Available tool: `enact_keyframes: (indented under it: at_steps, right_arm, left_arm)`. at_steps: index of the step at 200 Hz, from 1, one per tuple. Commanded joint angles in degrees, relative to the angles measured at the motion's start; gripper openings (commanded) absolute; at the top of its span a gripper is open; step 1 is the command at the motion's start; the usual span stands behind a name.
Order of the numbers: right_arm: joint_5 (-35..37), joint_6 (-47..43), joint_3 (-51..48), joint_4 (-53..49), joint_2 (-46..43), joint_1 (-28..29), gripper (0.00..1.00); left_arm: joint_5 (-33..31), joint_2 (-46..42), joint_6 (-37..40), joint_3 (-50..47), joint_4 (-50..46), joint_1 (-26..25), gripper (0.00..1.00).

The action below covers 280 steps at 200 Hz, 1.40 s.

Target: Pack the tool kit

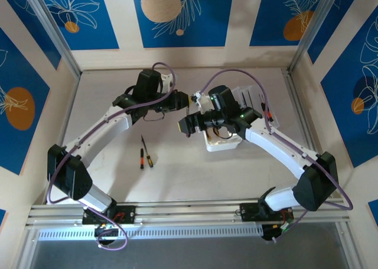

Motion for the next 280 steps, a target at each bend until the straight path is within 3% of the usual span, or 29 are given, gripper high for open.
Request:
enact_keyframes:
  at_steps: [1, 69, 75, 86, 95, 111, 135, 197, 280]
  right_arm:
    - [-0.7, 1.9, 1.6, 2.6, 1.5, 0.6, 0.70]
    - [0.1, 3.4, 2.2, 3.7, 1.3, 1.4, 0.00]
    - [0.5, 3.2, 2.0, 3.5, 0.9, 1.4, 0.00]
    - [1.2, 2.5, 2.0, 2.5, 0.2, 1.2, 0.00]
    - [2.0, 1.7, 1.9, 0.9, -0.4, 0.7, 0.00]
    - [2.6, -0.2, 2.0, -2.8, -1.4, -1.0, 0.00]
    - [4.3, -4.7, 2.2, -9.9, -2.7, -5.0, 0.00]
    - [16.0, -12.9, 5.0, -23.2, -0.3, -17.6, 0.00]
    - [26.5, -16.0, 9.5, -23.4, 12.2, -20.2, 0.00]
  left_arm:
    - [2.1, -0.6, -0.8, 2.4, 3.4, -0.8, 0.00]
    - [1.7, -2.2, -0.4, 0.2, 4.3, -0.8, 0.00]
    - [1.0, -2.2, 0.3, 0.2, 3.5, -0.8, 0.00]
    - [-1.2, -2.4, 2.2, 0.3, 1.1, -0.5, 0.14]
    - [-4.4, -2.8, 5.1, 0.5, -1.9, -0.1, 0.29]
    - [-11.7, -3.4, 9.3, 1.4, -10.0, 2.1, 0.65]
    - [-18.5, -5.5, 14.1, 0.9, -18.2, 6.8, 1.00]
    - [-30.8, -10.7, 21.8, -5.0, -29.9, 14.8, 1.00]
    - [-27.9, -11.1, 20.6, -13.1, -28.0, 15.6, 1.00]
